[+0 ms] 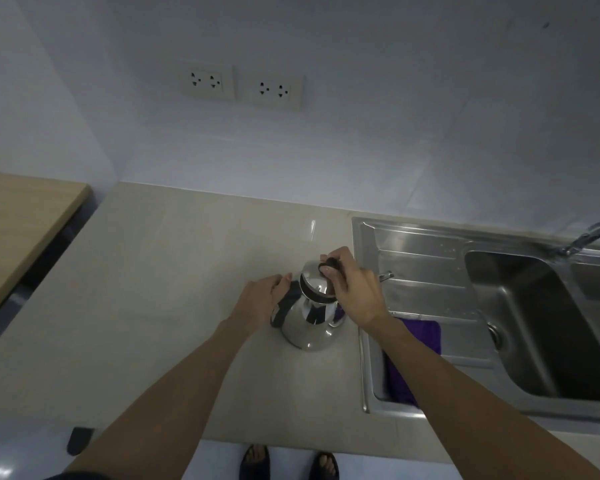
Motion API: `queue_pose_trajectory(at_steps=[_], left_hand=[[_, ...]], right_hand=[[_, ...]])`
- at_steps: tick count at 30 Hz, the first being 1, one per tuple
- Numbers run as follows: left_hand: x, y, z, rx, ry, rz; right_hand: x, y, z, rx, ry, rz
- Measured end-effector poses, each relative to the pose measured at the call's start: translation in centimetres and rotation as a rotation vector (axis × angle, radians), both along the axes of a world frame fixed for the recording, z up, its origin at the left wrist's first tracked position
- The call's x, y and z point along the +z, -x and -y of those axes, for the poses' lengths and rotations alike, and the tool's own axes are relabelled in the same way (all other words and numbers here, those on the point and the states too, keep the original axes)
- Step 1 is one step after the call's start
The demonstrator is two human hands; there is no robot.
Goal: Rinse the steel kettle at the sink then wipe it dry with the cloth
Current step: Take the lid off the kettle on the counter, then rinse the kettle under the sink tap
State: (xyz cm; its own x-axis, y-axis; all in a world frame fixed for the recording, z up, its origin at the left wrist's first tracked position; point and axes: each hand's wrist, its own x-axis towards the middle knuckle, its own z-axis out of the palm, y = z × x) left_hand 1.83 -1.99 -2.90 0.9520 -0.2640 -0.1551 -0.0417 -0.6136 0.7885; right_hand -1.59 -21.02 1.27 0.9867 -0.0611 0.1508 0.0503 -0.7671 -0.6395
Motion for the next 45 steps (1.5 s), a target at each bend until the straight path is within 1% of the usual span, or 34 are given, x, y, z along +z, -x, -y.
queue_pose_trajectory(at_steps=[1, 2, 5, 6, 8, 10, 13, 16, 18, 19, 21, 22, 25, 29, 31, 33, 37, 41, 45], left_hand=[[0.0, 0.0, 0.1, 0.013, 0.006, -0.001], [0.0, 0.1, 0.1, 0.028, 0.015, -0.006], [0.1, 0.3, 0.2, 0.062, 0.046, -0.031], [0.0, 0.4, 0.3, 0.083, 0.059, -0.037], [-0.1, 0.7, 0.5, 0.157, 0.068, -0.026], [-0.5, 1.0, 0.5, 0.234, 0.082, -0.001], [-1.1, 1.2, -0.2, 0.361, 0.131, 0.015], [-1.2, 0.8, -1.0, 0.420, 0.117, 0.041], [-1.2, 0.6, -1.3, 0.399, 0.125, 0.052], [-1.2, 0.5, -1.3, 0.388, 0.131, 0.052], [-1.3, 0.5, -1.4, 0.386, 0.149, 0.053], [-1.4, 0.5, -1.4, 0.389, 0.162, 0.056], [-1.6, 0.7, -1.2, 0.415, 0.187, 0.080], [-1.9, 0.6, -1.3, 0.446, 0.249, 0.050], [-1.8, 0.5, -1.3, 0.455, 0.257, 0.016], [-1.5, 0.4, -1.3, 0.443, 0.226, -0.009], [-0.7, 0.0, -1.1, 0.423, 0.208, -0.043], [1.1, -1.3, 0.8, 0.512, 0.056, 0.054], [3.4, -1.9, 4.8, 0.470, -0.001, 0.190]], right_hand=[[0.1, 0.0, 0.0, -0.022, -0.047, -0.005], [0.3, 0.0, 0.0, -0.054, -0.138, -0.010], [0.7, 0.1, -0.3, -0.141, -0.501, -0.043], [0.6, 0.2, -0.4, -0.172, -0.592, -0.038], [0.0, 0.6, -0.5, -0.239, -0.676, -0.001], [-0.7, 1.4, -0.4, -0.263, -0.642, 0.056], [-1.9, 3.2, 0.1, -0.215, -0.512, 0.098], [-4.3, 4.9, 1.1, -0.165, -0.354, 0.004], [-6.4, 5.6, 1.6, -0.099, -0.195, -0.114], [-7.3, 5.8, 1.8, -0.074, -0.157, -0.196], [-8.9, 6.2, 1.7, -0.047, -0.147, -0.352], [-9.6, 6.3, 1.7, -0.034, -0.137, -0.400], [-11.4, 6.9, 1.5, -0.012, -0.108, -0.450], [-12.6, 7.4, 1.4, -0.053, -0.165, -0.485], [-12.6, 7.5, 1.5, -0.032, -0.160, -0.476], [-12.3, 7.4, 1.6, 0.013, -0.116, -0.452], [-10.1, 6.1, 2.1, -0.057, -0.182, -0.365], [-6.9, 4.7, 3.4, -0.123, -0.252, -0.242], [-3.6, 4.3, 6.2, -0.281, -0.338, -0.057]])
